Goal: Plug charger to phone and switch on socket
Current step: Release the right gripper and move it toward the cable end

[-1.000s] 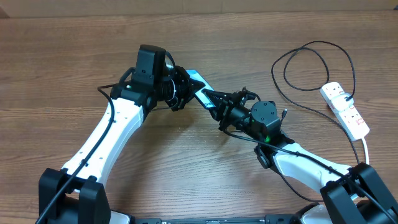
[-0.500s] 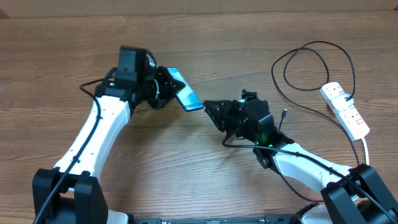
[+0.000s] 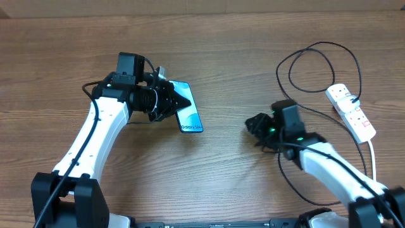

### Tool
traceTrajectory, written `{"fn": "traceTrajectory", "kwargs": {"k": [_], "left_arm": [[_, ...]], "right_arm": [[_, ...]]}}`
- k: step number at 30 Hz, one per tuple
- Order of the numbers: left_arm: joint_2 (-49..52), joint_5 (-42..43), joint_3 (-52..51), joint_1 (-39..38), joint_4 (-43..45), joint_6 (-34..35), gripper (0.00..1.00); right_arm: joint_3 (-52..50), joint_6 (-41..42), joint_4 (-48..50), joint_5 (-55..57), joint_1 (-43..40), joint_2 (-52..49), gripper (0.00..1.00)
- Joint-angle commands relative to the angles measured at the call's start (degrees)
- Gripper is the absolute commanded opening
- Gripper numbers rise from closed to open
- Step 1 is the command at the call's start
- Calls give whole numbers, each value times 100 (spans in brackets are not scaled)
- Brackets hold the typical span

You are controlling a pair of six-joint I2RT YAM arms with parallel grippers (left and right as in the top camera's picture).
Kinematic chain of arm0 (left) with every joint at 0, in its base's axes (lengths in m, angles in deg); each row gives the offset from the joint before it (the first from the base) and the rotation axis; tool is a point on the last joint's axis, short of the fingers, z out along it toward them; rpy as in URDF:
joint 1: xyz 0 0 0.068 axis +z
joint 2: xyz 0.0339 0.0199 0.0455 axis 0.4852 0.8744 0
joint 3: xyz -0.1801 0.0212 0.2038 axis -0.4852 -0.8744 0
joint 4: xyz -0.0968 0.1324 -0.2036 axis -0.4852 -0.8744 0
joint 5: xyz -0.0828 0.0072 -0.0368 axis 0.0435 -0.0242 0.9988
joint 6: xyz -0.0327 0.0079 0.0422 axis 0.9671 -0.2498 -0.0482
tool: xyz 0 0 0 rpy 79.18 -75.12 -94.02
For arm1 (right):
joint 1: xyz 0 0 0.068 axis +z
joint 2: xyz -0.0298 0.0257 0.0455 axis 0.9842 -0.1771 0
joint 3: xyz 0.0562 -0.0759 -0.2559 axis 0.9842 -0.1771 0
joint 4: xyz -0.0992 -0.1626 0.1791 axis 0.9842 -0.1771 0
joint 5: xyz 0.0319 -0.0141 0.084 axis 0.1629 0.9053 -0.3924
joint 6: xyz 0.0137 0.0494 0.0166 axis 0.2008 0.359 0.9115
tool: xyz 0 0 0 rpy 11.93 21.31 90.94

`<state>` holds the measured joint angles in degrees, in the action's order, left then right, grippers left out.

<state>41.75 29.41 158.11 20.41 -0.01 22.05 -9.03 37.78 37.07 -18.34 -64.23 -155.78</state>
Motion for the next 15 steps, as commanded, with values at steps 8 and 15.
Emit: {"fn": "traceTrajectory", "kwargs": {"k": [8,15], "left_arm": [[-48,866,118,-157,153,-210,4],[-46,966,118,-179,745,-57,4]], "right_arm": [[728,-1517,-1491,1690,-1279,299,53],[728,-1727,-1145,1873,-1340,-199,44]]}}
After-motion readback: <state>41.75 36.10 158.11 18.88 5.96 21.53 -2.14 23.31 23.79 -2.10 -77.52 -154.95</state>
